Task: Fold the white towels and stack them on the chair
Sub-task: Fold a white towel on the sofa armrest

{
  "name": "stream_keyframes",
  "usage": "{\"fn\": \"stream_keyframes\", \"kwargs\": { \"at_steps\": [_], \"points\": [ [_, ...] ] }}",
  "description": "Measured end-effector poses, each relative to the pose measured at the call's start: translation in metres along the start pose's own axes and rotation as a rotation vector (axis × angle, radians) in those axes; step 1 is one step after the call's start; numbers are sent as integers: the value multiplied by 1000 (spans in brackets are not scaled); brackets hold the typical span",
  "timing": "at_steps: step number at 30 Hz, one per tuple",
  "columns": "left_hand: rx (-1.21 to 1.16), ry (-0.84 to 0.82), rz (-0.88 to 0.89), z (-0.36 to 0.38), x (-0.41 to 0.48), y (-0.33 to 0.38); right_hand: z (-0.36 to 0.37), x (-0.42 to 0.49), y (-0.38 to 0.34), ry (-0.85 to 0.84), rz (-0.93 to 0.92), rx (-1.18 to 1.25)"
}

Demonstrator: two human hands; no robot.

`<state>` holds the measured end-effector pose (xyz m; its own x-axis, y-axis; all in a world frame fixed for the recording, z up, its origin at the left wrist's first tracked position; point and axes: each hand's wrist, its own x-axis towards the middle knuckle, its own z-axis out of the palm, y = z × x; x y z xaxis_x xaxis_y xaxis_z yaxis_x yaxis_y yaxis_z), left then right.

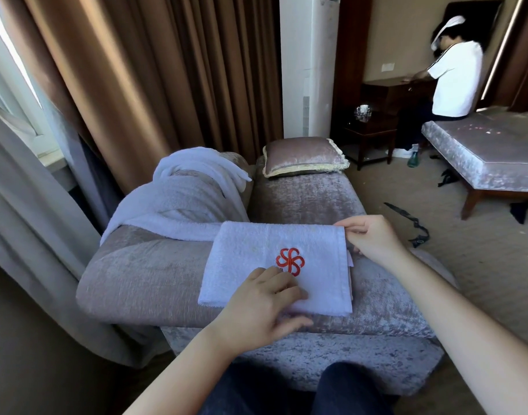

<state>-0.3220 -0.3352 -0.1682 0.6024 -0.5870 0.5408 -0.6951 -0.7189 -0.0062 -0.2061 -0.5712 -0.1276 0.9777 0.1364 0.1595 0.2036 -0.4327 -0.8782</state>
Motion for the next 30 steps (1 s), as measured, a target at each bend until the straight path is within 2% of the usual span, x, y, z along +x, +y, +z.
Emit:
{"fn": "stream_keyframes", "kwargs": {
  "at_steps": [2, 6, 8, 11, 13, 16, 18, 21, 23, 25, 27, 28, 30],
  "points": [
    [-80, 37, -100, -14, 3, -7, -1, 0, -1, -4, 19, -50],
    [-108, 312, -492, -44, 8, -54, 3, -5, -6, 22, 92, -80],
    [-105, 265, -679, -49, 14, -82, 11, -12, -8, 16, 67, -181],
    [-195, 36, -809, -50, 26, -108, 19, -15, -7, 70, 51, -241],
    [-203, -98, -806, -51, 35, -115, 22, -14, -7, 70, 78, -206],
    [-229, -183, -816, -52, 41, -124, 26, -15, -12, 101, 79, -228],
    [-238, -176, -809, -52, 37, -131, 31, -18, -17, 151, 38, -333],
    [-68, -189, -764, -44, 29, -142, 42, -22, -21, 201, -18, -592],
    [-1, -201, -756, -36, 26, -144, 49, -25, -18, 215, 8, -719],
    [2, -98, -760, -34, 25, -140, 50, -30, -16, 227, 23, -802],
    [8, 107, -706, -41, 25, -123, 45, -33, -20, 257, 18, -874],
    [19, 176, -644, -43, 26, -110, 44, -34, -23, 303, -25, -882],
    [33, 169, -514, -39, 23, -81, 52, -38, -25, 417, -240, -829]
  ]
}}
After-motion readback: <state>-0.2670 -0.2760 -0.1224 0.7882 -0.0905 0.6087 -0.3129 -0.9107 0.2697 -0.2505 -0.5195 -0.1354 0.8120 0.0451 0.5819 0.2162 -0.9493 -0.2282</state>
